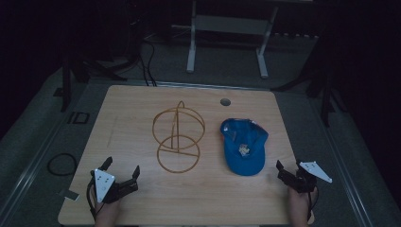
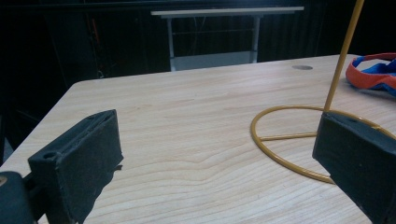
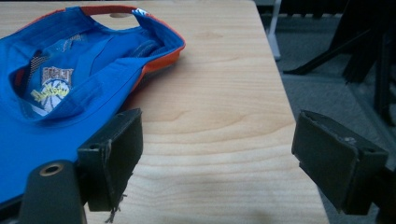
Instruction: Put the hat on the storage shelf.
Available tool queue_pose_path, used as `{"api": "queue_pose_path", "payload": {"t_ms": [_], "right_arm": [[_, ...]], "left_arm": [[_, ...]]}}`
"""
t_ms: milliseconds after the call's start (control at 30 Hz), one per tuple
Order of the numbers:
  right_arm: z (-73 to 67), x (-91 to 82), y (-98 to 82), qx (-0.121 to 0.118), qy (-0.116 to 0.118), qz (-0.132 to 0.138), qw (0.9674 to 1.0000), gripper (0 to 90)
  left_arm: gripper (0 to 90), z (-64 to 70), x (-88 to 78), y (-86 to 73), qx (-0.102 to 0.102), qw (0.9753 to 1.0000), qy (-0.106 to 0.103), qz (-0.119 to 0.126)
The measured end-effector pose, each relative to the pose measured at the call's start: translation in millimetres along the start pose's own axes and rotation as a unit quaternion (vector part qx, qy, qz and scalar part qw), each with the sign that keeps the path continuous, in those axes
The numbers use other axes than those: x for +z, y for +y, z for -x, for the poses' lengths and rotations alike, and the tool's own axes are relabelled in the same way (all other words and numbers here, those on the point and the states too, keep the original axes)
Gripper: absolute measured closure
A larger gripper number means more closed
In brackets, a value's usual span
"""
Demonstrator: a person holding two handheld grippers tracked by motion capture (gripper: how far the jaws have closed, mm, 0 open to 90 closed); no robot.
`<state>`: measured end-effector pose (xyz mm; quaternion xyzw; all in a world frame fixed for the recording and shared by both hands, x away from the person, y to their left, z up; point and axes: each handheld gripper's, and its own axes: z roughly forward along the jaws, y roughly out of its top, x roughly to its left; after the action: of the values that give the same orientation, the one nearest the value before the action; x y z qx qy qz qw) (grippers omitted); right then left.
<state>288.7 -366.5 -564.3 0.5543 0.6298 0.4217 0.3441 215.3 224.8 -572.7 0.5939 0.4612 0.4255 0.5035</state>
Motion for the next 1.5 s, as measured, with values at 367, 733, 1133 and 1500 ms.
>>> {"api": "queue_pose_path", "payload": {"t_ms": [367, 733, 1133, 1500], "right_arm": [[6.4, 6.5, 6.5, 0.013, 0.041, -0.016, 0.999, 15.4], [13.2, 34.4, 37.8, 0.037, 0.071, -0.043, 0.9959, 13.7], [-8.9, 65.9, 77.9, -0.024, 0.114, -0.054, 0.9918, 30.3], [-22.7, 111.7, 107.0, -0.05, 0.132, -0.088, 0.986, 75.1]], "left_arm": [[1.6, -0.8, -0.1, 0.0, -0.013, 0.9999, -0.005, -0.004], [1.7, -0.8, -0.7, 0.3, -0.013, 0.9999, -0.008, -0.003], [1.7, -2.7, -1.0, 0.4, -0.018, 0.9998, -0.009, -0.002], [1.7, -4.9, -1.1, -0.1, -0.042, 0.9989, -0.021, 0.0]]}}
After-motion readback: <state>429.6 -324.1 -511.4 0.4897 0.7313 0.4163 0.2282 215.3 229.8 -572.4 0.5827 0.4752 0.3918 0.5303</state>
